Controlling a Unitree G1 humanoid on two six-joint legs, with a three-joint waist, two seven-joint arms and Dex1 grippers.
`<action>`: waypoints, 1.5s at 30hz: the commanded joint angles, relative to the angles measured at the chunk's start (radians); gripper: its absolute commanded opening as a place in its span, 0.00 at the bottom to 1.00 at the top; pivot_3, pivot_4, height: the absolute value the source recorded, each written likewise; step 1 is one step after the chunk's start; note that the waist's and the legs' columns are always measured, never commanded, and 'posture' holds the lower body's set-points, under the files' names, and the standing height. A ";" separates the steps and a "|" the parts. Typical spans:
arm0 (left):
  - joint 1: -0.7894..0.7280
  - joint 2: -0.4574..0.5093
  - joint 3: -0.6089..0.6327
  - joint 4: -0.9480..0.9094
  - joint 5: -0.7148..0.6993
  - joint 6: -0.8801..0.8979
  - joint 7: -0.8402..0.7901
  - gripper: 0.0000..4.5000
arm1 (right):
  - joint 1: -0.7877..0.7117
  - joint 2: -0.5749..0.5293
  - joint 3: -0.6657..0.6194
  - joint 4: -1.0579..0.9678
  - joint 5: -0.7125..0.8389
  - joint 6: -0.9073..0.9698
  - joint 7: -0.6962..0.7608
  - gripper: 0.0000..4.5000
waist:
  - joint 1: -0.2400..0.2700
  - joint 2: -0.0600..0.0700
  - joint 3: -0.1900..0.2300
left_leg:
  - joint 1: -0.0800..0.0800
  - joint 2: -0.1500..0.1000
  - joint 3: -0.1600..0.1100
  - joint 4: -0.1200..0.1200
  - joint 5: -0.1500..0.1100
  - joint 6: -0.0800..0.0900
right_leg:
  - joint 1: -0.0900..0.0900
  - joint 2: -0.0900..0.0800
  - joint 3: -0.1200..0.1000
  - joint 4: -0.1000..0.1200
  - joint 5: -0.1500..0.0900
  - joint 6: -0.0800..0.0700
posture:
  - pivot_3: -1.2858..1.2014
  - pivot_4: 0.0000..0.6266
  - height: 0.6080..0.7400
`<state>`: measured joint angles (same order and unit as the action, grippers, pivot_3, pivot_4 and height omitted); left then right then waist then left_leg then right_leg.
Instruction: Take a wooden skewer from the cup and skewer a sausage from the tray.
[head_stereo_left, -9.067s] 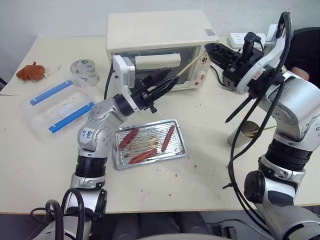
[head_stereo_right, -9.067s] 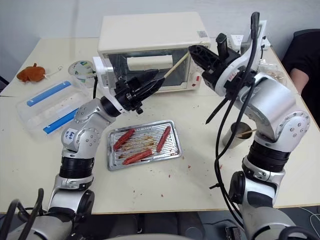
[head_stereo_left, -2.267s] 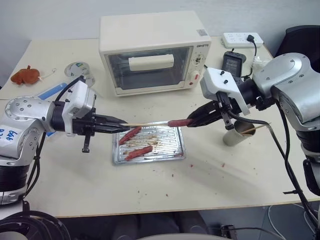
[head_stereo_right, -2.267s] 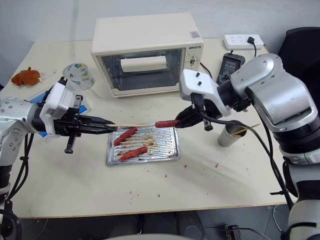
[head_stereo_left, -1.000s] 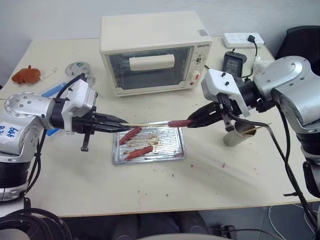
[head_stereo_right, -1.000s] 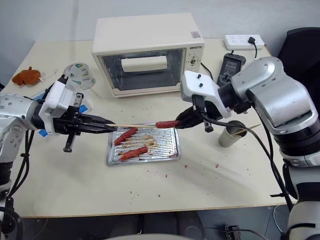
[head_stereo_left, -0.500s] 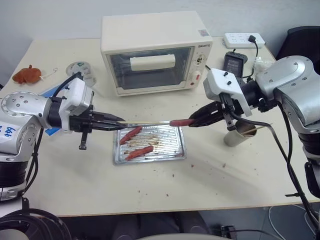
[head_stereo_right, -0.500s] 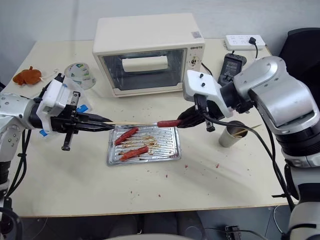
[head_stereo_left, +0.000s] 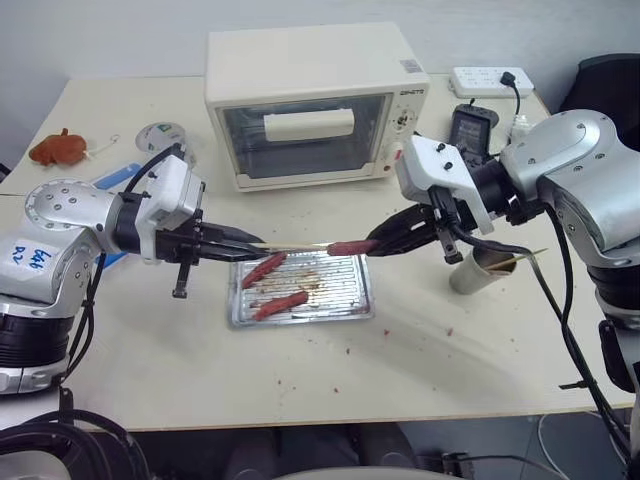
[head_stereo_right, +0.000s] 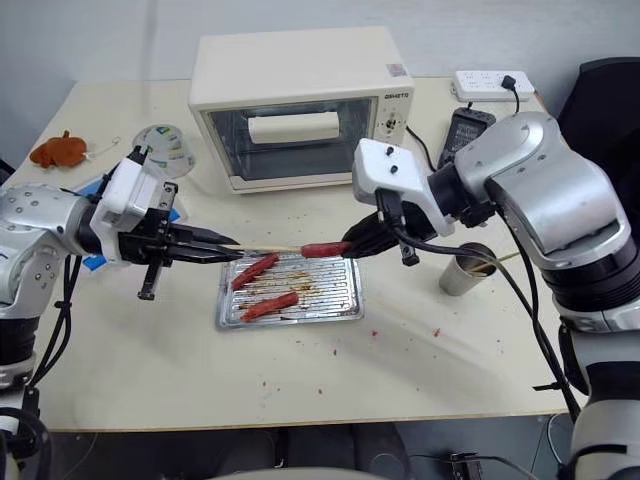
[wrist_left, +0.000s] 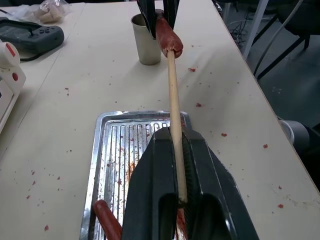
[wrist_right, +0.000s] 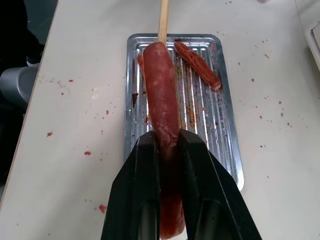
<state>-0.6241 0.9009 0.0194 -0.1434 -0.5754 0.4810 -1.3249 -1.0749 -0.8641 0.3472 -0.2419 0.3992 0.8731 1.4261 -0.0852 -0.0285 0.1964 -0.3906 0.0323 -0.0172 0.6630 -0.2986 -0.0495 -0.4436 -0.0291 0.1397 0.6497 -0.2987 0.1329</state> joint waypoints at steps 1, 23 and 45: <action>-0.034 -0.013 -0.006 0.000 0.011 -0.014 -0.002 0.00 | -0.029 0.006 -0.026 -0.055 0.026 0.004 0.000 0.09 | 0.002 0.000 0.000 | 0.000 0.000 0.000 0.000 0.000 0.000 | 0.000 0.000 0.000 0.000 0.000 0.000 | 0.52 0.24 1.00; 0.159 -0.026 0.169 -0.050 0.033 -0.005 0.181 0.00 | -0.070 0.025 -0.197 0.013 0.065 0.085 -0.174 0.82 | -0.001 0.000 0.000 | 0.000 0.000 0.000 0.001 0.000 0.000 | -0.001 0.000 0.000 0.002 0.000 0.000 | 0.52 0.24 1.00; 0.203 0.229 0.449 0.658 0.214 -0.267 0.172 0.00 | -0.044 0.093 -0.551 -0.096 0.506 0.505 -0.503 1.00 | 0.001 0.000 0.000 | 0.000 0.001 0.000 -0.001 -0.001 0.001 | -0.001 -0.001 -0.006 0.001 -0.001 -0.002 | 0.52 0.24 1.00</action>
<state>-0.3875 1.1005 0.4909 0.4409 -0.3957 0.2754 -1.1381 -1.1178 -0.7560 -0.1713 -0.3124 0.8822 1.3817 0.9362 -0.0846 -0.0289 0.1965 -0.3906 0.0336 -0.0168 0.6618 -0.2992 -0.0486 -0.4447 -0.0305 0.1335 0.6506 -0.2999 0.1307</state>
